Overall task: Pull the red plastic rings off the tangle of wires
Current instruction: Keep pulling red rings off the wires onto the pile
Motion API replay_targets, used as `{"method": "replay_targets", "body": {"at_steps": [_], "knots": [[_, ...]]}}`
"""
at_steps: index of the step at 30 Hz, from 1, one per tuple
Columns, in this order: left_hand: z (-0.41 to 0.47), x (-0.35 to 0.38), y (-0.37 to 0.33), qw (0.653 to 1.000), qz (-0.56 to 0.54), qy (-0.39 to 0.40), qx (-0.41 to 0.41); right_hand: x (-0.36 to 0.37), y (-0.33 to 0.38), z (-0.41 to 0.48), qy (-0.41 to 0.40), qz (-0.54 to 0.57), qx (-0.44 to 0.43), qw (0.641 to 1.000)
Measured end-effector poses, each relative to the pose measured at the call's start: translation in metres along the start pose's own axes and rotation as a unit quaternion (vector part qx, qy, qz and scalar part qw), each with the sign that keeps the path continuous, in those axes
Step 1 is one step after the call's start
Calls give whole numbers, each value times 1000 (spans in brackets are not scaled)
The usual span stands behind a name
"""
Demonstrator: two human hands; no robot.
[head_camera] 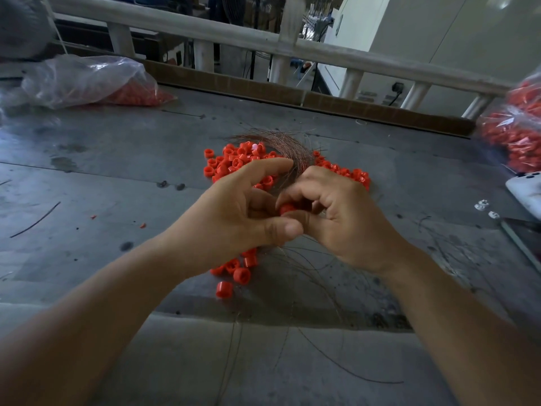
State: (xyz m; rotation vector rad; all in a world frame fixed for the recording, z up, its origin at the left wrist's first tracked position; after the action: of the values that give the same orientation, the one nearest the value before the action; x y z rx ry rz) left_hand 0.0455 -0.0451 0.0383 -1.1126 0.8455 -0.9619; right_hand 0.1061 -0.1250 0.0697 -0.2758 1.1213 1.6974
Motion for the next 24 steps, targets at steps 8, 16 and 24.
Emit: {"method": "replay_targets", "body": {"at_steps": [8,16,24], "knots": [[-2,1,-2,997,63,-9,46,6,1,-1,-5,-48,-25,999],[-6,4,-8,996,65,-24,61,3,3,-3,-16,-19,-15,1000],[0,-6,-1,999,22,-37,-33,2,3,-1,1,28,14,1000]]}}
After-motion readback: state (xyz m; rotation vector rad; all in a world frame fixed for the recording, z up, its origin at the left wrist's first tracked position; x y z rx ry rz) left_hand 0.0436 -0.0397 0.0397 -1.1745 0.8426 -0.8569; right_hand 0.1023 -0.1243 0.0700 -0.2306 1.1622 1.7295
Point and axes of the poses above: each hand's wrist, its own z-axis towards the middle knuckle, its own x-axis out of the palm, y = z × x, the point moved 7 cm from there along z, towards the middle knuckle, and after that the axes turned 9 degrees about -y, right-handed, at the moved point
